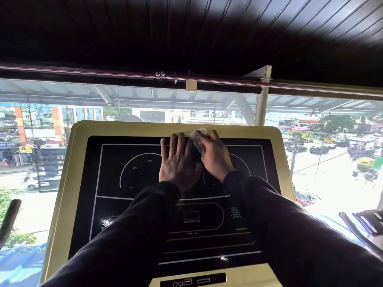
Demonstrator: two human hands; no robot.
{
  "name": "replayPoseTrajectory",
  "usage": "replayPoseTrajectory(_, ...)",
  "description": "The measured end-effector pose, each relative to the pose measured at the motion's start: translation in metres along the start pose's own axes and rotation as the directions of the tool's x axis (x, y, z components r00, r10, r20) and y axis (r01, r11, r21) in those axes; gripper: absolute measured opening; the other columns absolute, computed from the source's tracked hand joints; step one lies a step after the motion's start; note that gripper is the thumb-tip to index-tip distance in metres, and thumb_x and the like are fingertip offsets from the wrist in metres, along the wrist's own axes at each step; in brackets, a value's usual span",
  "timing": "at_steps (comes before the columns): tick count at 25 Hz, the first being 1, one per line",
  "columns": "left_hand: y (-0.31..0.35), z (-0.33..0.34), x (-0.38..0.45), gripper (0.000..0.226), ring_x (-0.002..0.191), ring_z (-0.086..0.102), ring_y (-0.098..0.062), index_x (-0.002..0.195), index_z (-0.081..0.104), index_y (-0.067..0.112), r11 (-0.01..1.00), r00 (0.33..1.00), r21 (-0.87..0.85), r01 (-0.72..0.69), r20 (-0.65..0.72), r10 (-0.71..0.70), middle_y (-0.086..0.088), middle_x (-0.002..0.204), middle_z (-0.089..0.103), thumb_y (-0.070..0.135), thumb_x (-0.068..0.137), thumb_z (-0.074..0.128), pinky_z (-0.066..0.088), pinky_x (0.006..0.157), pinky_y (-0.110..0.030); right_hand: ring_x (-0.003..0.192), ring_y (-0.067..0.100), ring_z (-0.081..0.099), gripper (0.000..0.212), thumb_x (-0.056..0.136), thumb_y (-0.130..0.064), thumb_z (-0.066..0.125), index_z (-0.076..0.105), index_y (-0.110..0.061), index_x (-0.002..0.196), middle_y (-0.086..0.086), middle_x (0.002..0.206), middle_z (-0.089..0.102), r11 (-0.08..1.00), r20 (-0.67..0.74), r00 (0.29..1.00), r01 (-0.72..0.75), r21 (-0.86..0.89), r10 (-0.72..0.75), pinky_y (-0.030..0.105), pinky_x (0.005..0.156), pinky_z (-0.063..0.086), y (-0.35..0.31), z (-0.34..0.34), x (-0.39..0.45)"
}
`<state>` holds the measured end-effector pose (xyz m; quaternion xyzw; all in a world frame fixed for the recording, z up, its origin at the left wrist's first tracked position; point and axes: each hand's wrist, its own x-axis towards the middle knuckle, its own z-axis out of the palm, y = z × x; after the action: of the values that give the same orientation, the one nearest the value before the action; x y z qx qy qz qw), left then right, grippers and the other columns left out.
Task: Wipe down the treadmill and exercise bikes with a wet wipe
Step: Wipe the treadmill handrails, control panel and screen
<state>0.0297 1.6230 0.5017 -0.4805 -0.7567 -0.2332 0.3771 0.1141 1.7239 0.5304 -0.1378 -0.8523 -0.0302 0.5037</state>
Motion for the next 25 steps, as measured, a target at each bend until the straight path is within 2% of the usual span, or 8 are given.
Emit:
replayPoseTrajectory(4,-0.003,0.005,-0.001,0.076,0.148,0.018,-0.036,0.147,0.037,0.008,1.0,0.998,-0.006,-0.024,-0.06,0.024,-0.02,0.157,0.028,0.051,0.084,0.034,0.003,0.121,-0.055,0.103,0.029,0.058,0.056,0.091,-0.001,0.056,0.046,-0.019,0.143,0.013,0.127,0.047,0.974,-0.045,0.974,-0.223,0.031,0.224,0.038,0.087,0.053,0.007,-0.007,0.019)
replayPoseTrajectory(8,-0.003,0.008,-0.004,0.067,0.147,0.024,-0.034,0.144,0.044,0.01,0.993,0.99,-0.043,-0.108,-0.093,0.103,-0.015,0.155,0.036,0.047,0.088,0.04,0.014,0.12,-0.056,0.102,0.033,0.06,0.052,0.091,-0.001,0.058,0.051,-0.016,0.14,0.018,0.132,0.046,1.0,-0.055,0.998,-0.019,0.022,0.021,0.037,0.083,0.055,0.01,-0.009,0.005)
replayPoseTrajectory(12,-0.005,0.006,-0.003,0.073,0.15,0.016,-0.031,0.148,0.039,0.012,0.991,0.99,-0.03,-0.129,-0.055,0.127,-0.009,0.16,0.029,0.049,0.086,0.034,0.009,0.121,-0.056,0.097,0.03,0.057,0.046,0.096,-0.005,0.05,0.049,-0.014,0.141,0.018,0.126,0.046,0.927,-0.167,0.912,-0.372,0.05,0.375,0.03,0.079,0.048,0.038,-0.021,0.004)
replayPoseTrajectory(16,-0.006,0.009,-0.003,0.073,0.151,0.014,-0.03,0.149,0.039,0.011,0.991,0.99,-0.029,-0.132,-0.051,0.13,-0.009,0.16,0.028,0.048,0.086,0.039,0.008,0.121,-0.055,0.085,0.029,0.06,0.056,0.085,0.005,0.06,0.053,-0.012,0.138,0.018,0.117,0.052,0.997,-0.048,0.996,-0.07,0.021,0.071,0.026,0.071,0.048,0.026,-0.014,-0.019)
replayPoseTrajectory(17,-0.006,0.009,-0.004,0.073,0.151,0.013,-0.03,0.15,0.038,0.011,0.991,0.991,-0.027,-0.13,-0.047,0.129,-0.008,0.161,0.027,0.049,0.087,0.038,0.007,0.122,-0.055,0.083,0.029,0.061,0.056,0.084,0.006,0.061,0.054,-0.011,0.137,0.017,0.114,0.053,0.998,-0.043,0.997,-0.063,0.024,0.064,0.026,0.071,0.049,0.027,-0.014,-0.025)
replayPoseTrajectory(20,-0.005,0.007,-0.004,0.078,0.152,0.008,-0.03,0.152,0.032,0.013,0.992,0.992,-0.01,-0.127,-0.014,0.127,-0.008,0.163,0.021,0.054,0.085,0.03,0.004,0.122,-0.055,0.076,0.031,0.059,0.049,0.085,0.006,0.058,0.059,-0.009,0.132,0.019,0.105,0.055,0.942,-0.223,0.917,-0.305,0.144,0.331,0.037,0.067,0.056,0.026,-0.01,-0.033)
replayPoseTrajectory(21,-0.005,0.007,-0.004,0.08,0.152,0.005,-0.03,0.153,0.029,0.013,0.992,0.992,-0.007,-0.129,-0.001,0.129,-0.008,0.164,0.018,0.055,0.085,0.028,0.002,0.122,-0.055,0.074,0.032,0.058,0.047,0.085,0.005,0.057,0.06,-0.008,0.13,0.019,0.102,0.055,0.938,-0.242,0.909,-0.308,0.156,0.339,0.039,0.064,0.056,0.019,-0.007,-0.037)
replayPoseTrajectory(25,-0.005,0.008,-0.007,0.082,0.152,0.001,-0.03,0.155,0.025,0.013,0.99,0.99,-0.021,-0.139,0.023,0.14,-0.009,0.165,0.011,0.056,0.086,0.028,-0.001,0.122,-0.054,0.07,0.027,0.059,0.036,0.093,-0.01,0.052,0.061,-0.009,0.128,0.014,0.096,0.056,0.994,-0.132,0.986,-0.094,0.047,0.099,0.037,0.06,0.055,0.017,-0.005,-0.065)
